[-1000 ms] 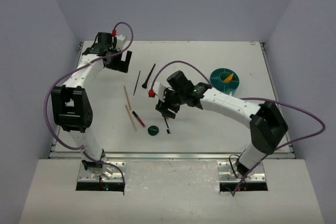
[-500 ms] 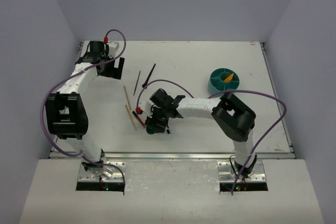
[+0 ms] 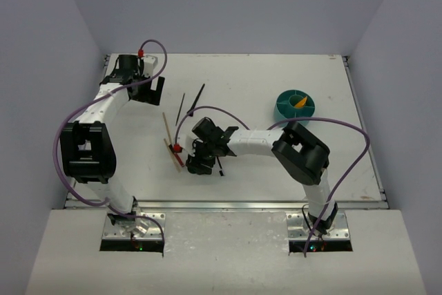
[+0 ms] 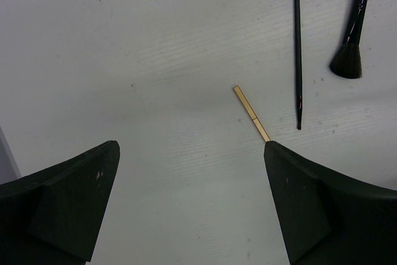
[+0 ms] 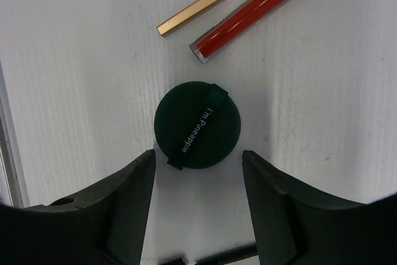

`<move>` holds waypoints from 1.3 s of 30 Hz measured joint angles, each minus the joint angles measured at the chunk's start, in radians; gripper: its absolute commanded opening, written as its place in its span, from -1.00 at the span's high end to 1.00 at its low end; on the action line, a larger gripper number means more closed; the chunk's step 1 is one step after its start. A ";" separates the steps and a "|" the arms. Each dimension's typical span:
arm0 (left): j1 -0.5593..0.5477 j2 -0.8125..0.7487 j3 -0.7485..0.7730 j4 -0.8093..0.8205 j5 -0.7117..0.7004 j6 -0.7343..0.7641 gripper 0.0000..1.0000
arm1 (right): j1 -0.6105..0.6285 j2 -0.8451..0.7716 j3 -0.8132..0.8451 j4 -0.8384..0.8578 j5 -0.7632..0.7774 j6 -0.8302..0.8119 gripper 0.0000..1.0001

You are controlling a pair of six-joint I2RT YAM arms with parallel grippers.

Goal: Organize the makeup

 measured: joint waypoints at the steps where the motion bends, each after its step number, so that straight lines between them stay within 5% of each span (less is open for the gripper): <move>1: 0.000 0.000 0.000 0.000 0.000 0.002 -1.00 | 0.000 0.005 0.007 -0.006 -0.003 -0.010 -0.20; 9: 0.000 0.000 0.000 -0.001 0.000 0.016 -1.00 | 0.007 0.050 0.063 -0.001 -0.019 -0.044 -0.11; 19: 0.000 0.001 -0.011 -0.003 0.003 0.016 -1.00 | 0.007 0.052 0.065 0.012 -0.021 -0.039 0.97; 32: 0.000 0.002 -0.012 -0.006 0.011 0.016 -1.00 | 0.005 0.010 0.046 0.008 -0.007 -0.012 1.00; 39: 0.000 0.002 -0.012 -0.006 0.019 0.016 -1.00 | -0.088 -0.177 0.046 -0.022 0.006 0.096 1.00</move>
